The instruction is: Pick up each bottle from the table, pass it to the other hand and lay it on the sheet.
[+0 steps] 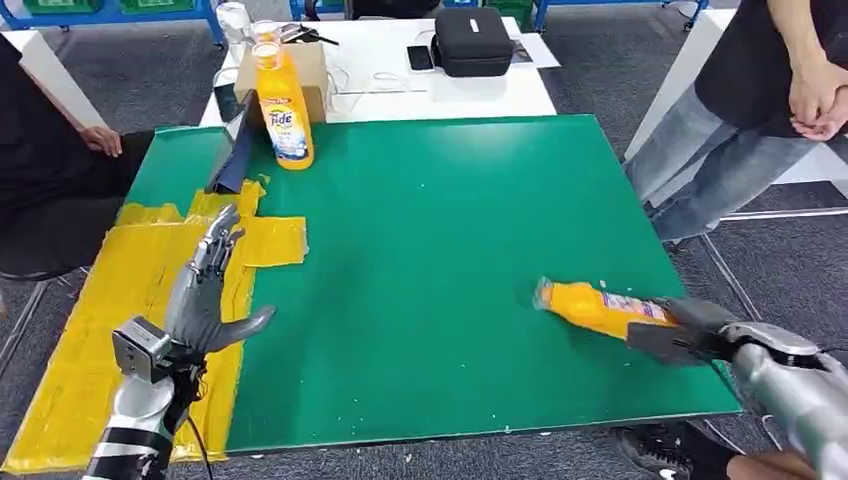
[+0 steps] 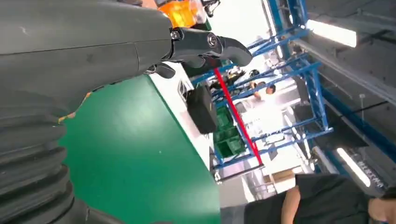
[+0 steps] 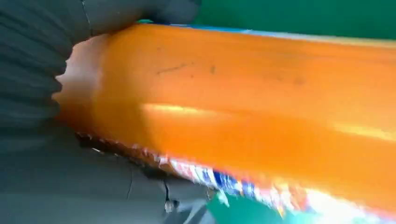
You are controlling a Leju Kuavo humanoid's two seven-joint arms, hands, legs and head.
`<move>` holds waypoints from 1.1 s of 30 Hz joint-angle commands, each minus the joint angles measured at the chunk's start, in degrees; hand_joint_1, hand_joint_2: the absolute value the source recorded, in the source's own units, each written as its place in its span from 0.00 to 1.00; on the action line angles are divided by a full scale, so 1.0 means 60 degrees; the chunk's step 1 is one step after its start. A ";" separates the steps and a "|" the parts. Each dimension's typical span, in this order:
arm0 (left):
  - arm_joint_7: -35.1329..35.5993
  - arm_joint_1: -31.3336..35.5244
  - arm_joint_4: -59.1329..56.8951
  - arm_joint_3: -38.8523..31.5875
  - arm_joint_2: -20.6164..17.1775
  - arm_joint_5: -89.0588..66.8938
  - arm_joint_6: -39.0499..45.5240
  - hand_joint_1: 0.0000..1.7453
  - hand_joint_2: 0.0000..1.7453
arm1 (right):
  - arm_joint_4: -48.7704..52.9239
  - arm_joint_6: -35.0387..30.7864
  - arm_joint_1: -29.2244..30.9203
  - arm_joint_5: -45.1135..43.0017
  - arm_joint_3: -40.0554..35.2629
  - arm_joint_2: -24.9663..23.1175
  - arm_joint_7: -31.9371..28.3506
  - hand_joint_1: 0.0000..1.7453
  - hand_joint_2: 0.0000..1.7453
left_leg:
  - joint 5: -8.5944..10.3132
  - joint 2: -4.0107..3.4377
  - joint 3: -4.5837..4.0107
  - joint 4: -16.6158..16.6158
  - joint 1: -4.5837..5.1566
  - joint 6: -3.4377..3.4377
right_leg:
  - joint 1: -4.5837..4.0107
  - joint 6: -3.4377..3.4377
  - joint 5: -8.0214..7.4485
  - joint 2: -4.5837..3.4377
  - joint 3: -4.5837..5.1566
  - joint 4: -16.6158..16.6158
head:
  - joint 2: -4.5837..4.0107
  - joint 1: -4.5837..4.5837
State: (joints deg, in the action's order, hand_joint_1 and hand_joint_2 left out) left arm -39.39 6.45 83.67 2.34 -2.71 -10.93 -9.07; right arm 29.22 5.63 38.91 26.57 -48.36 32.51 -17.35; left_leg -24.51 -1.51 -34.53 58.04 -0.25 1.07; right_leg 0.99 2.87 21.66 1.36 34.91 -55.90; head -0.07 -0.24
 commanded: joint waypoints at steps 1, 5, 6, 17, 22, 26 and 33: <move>0.0946 -0.1053 0.1030 -0.0724 0.0829 0.0914 -0.0911 0.00 1.00 | 0.2126 -0.0319 -0.1284 -0.1839 0.4416 -0.3762 -0.0537 1.00 1.00 | 0.0001 -0.0097 0.0014 -0.0016 -0.0015 -0.0018 | -0.0014 -0.0025 -0.0036 -0.0127 0.0019 0.0017 | 0.0000 -0.0004; 0.2021 -0.1862 0.1620 -0.0298 0.1696 0.2111 -0.1657 0.00 1.00 | 0.7378 -0.0218 -0.3340 -0.2192 0.4736 -0.5705 0.0174 1.00 1.00 | 0.0012 -0.0137 0.0030 -0.0039 -0.0035 -0.0054 | -0.0036 -0.0058 -0.0069 -0.0173 0.0027 0.0020 | 0.0000 -0.0004; 0.2931 -0.1909 0.1521 0.0158 0.1783 0.3080 -0.1982 0.00 0.00 | 0.8380 -0.0462 -0.3861 -0.2438 0.4532 -0.6265 0.0205 1.00 1.00 | 0.0011 -0.0133 0.0020 -0.0022 -0.0065 -0.0065 | -0.0060 -0.0063 -0.0063 -0.0169 0.0038 0.0008 | 0.0000 -0.0004; 0.2931 -0.1886 0.2457 0.1901 0.1745 0.2812 -0.0319 0.00 1.00 | 0.8774 -0.0963 -0.4398 -0.2976 0.3734 -0.7156 0.0094 1.00 1.00 | 0.0045 0.0113 -0.0153 0.0009 -0.0066 -0.0079 | -0.0060 -0.0076 0.0024 0.0070 0.0163 -0.0067 | 0.0000 0.0000; 0.3094 -0.1605 0.2259 0.1998 0.1621 0.2800 0.0145 0.00 1.00 | 0.7531 -0.1056 -0.4052 -0.2763 0.3046 -0.7661 0.0043 1.00 1.00 | 0.0044 0.0111 -0.0139 -0.0006 -0.0059 -0.0086 | -0.0056 -0.0083 0.0016 0.0059 0.0159 -0.0051 | 0.0000 0.0000; 0.3016 -0.1699 0.2295 0.2003 0.1589 0.2778 0.0130 0.00 1.00 | 0.7082 -0.0742 -0.3947 -0.2648 0.2530 -0.7727 0.0160 1.00 1.00 | 0.0047 0.0112 -0.0135 -0.0009 -0.0059 -0.0089 | -0.0060 -0.0078 0.0016 0.0063 0.0157 -0.0048 | 0.0000 -0.0004; 0.2665 -0.1860 0.2905 0.2003 0.1546 0.2500 0.0488 0.00 1.00 | 0.5085 -0.0497 -0.3731 -0.2698 0.1137 -0.8118 0.0042 1.00 1.00 | 0.0043 0.0091 -0.0113 -0.0019 -0.0065 -0.0095 | -0.0060 -0.0081 0.0017 0.0035 0.0143 -0.0048 | 0.0000 -0.0004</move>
State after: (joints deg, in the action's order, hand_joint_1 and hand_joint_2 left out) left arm -22.89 -4.98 99.47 13.22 7.67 4.06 -6.77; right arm 73.98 2.06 13.04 11.08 -33.01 -15.06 -16.46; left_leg -24.15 -0.83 -35.53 58.03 -0.64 0.52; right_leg 0.62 2.46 21.71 1.86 36.03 -56.27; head -0.07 -0.26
